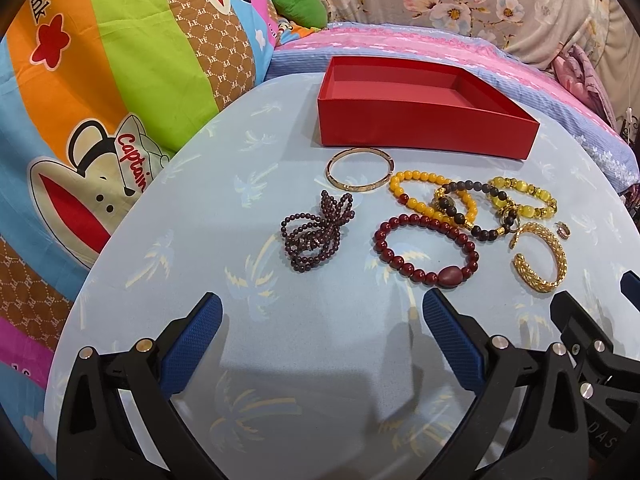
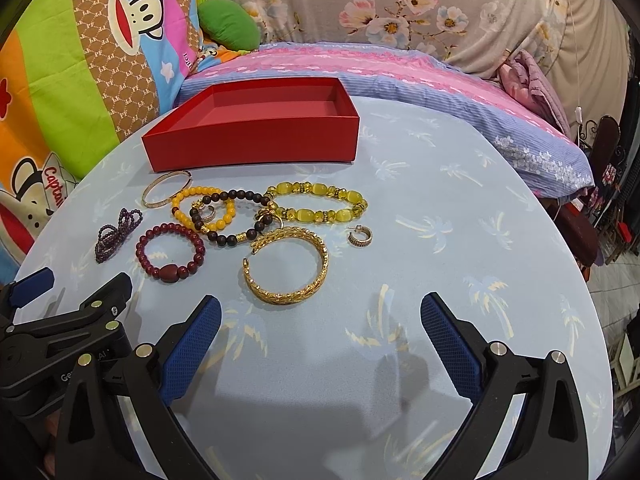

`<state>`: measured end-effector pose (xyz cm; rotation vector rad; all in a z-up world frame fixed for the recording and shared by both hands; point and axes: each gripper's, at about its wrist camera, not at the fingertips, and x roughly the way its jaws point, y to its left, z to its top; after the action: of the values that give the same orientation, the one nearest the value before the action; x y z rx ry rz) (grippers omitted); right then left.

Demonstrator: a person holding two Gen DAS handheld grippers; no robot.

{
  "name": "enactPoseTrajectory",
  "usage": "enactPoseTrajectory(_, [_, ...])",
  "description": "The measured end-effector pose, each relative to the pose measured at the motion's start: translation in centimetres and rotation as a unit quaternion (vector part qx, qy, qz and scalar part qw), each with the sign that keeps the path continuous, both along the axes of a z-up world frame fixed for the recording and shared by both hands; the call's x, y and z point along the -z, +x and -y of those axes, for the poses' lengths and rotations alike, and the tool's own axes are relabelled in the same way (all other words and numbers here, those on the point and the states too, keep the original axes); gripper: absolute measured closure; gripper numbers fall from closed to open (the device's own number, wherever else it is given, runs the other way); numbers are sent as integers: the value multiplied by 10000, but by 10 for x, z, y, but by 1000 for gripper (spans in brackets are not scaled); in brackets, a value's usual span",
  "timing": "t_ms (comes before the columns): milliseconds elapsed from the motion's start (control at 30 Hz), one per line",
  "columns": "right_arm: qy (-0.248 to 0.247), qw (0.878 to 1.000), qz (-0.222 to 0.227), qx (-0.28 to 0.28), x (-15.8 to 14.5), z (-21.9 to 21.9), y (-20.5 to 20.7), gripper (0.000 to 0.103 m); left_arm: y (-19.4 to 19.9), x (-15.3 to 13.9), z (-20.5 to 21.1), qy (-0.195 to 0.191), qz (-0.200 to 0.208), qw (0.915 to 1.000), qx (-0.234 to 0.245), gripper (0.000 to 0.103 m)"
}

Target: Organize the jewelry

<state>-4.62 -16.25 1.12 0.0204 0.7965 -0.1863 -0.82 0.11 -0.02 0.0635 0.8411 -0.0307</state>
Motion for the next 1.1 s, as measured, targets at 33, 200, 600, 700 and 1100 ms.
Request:
enactPoseTrajectory(33, [4, 10000, -2, 0, 0, 0, 0, 7, 0, 0, 0, 5, 2, 10000, 1, 7])
enactPoseTrajectory(200, [-2, 10000, 0, -2, 0, 0, 0, 7, 1, 1, 0, 1, -1, 10000, 1, 7])
enactPoseTrajectory(600, [26, 10000, -24, 2, 1, 1, -1, 7, 1, 2, 0, 16, -21, 10000, 14, 7])
enactPoseTrajectory(700, [51, 10000, -38, 9, 2, 2, -1, 7, 1, 1, 1, 38, -31, 10000, 23, 7])
enactPoseTrajectory(1100, [64, 10000, -44, 16, 2, 3, 0, 7, 1, 1, 2, 69, -17, 10000, 20, 7])
